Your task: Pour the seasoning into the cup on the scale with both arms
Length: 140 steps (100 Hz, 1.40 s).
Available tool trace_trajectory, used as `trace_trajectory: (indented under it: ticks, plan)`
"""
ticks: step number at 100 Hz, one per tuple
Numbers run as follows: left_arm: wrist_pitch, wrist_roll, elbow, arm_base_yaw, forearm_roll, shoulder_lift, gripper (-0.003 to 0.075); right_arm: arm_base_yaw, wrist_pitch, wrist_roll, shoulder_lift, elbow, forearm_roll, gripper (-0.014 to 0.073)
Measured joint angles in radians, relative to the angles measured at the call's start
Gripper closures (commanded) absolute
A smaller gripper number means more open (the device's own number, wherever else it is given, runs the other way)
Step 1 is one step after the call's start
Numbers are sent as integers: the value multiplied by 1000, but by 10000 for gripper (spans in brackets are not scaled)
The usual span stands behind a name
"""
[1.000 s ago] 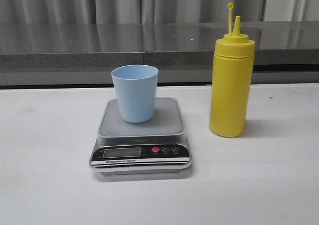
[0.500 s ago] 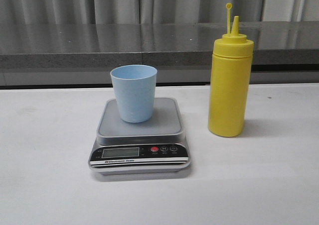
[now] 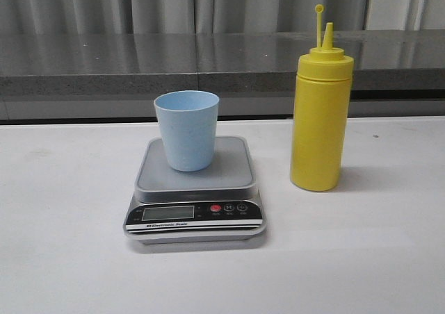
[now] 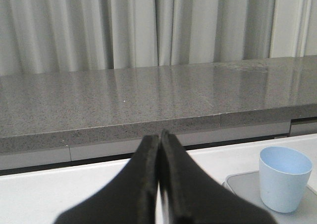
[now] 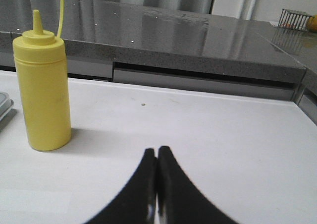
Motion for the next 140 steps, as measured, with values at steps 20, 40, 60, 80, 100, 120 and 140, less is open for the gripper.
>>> trace_trajectory:
  ticks: [20,40,60,80,100,120,140]
  plan:
    - [0,0,0,0,0,0,738,0,-84,2,0,64,2,661]
    - [0,0,0,0,0,0,738,0,-94,2,0,67,2,661]
    - [-2,0,0,0,0,0,738,0,-94,2,0,67,4,661]
    - [-3,0,0,0,0,0,738,0,-94,2,0,67,5,661]
    - [-4,0,0,0,0,0,738,0,-94,2,0,67,5,661]
    - [-4,0,0,0,0,0,738,0,-94,2,0,67,5,661]
    - [-4,0,0,0,2,0,738,0,-94,2,0,67,5,661]
